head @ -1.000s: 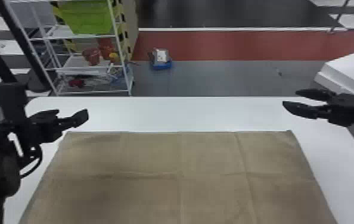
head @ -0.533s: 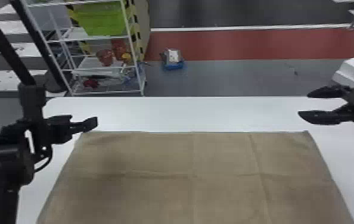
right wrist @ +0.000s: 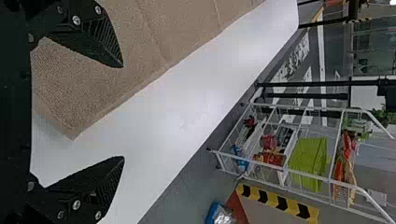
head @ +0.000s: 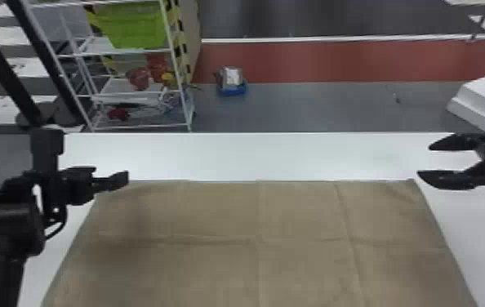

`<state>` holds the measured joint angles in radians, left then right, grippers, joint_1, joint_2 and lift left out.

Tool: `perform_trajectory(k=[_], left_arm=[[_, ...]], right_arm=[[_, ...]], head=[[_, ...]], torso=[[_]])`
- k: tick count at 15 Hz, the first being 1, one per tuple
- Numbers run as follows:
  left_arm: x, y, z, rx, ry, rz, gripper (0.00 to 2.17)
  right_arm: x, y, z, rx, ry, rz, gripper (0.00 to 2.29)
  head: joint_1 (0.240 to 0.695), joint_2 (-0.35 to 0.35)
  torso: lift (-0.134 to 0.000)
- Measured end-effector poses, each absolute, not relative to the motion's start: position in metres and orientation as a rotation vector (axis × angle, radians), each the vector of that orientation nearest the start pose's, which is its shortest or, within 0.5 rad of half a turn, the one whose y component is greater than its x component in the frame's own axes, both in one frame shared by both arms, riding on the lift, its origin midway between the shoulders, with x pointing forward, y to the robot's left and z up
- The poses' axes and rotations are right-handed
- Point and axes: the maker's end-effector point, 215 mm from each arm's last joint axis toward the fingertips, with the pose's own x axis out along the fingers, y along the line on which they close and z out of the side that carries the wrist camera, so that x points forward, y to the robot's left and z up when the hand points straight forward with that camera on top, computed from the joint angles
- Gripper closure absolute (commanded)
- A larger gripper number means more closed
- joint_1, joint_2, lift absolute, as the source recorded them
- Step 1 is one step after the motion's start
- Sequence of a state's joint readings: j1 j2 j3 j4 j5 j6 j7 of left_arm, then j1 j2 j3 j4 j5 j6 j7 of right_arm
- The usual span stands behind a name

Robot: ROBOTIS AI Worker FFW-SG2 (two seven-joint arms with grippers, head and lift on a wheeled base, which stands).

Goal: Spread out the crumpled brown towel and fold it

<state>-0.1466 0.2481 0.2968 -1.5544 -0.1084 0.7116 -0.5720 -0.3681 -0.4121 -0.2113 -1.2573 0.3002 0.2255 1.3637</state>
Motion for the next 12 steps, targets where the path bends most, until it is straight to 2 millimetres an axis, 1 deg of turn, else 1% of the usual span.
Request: perform_trajectory(k=[3,4,7,12], left_arm=[[0.577,0.412,-0.44,0.072,0.587,-0.14,0.22],[0.577,0.412,-0.444,0.078,0.597,-0.149,0.3],[0.572,0.413,-0.454,0.083,0.633,-0.169,0.33],[0.569,0.416,-0.455,0.077,0.656,-0.169,0.33]], right_arm=[[0.557,-0.349,-0.364,-0.34,0.504,0.894,0.25],[0.556,-0.35,-0.364,-0.339,0.503,0.892,0.25],[0.554,-0.355,-0.363,-0.335,0.503,0.885,0.25],[0.554,-0.355,-0.362,-0.33,0.497,0.885,0.29]], head=[[0.695,0.061],[0.695,0.06],[0.695,0.057],[0.695,0.06]], torso=[[-0.124],[-0.124],[-0.124],[-0.124]])
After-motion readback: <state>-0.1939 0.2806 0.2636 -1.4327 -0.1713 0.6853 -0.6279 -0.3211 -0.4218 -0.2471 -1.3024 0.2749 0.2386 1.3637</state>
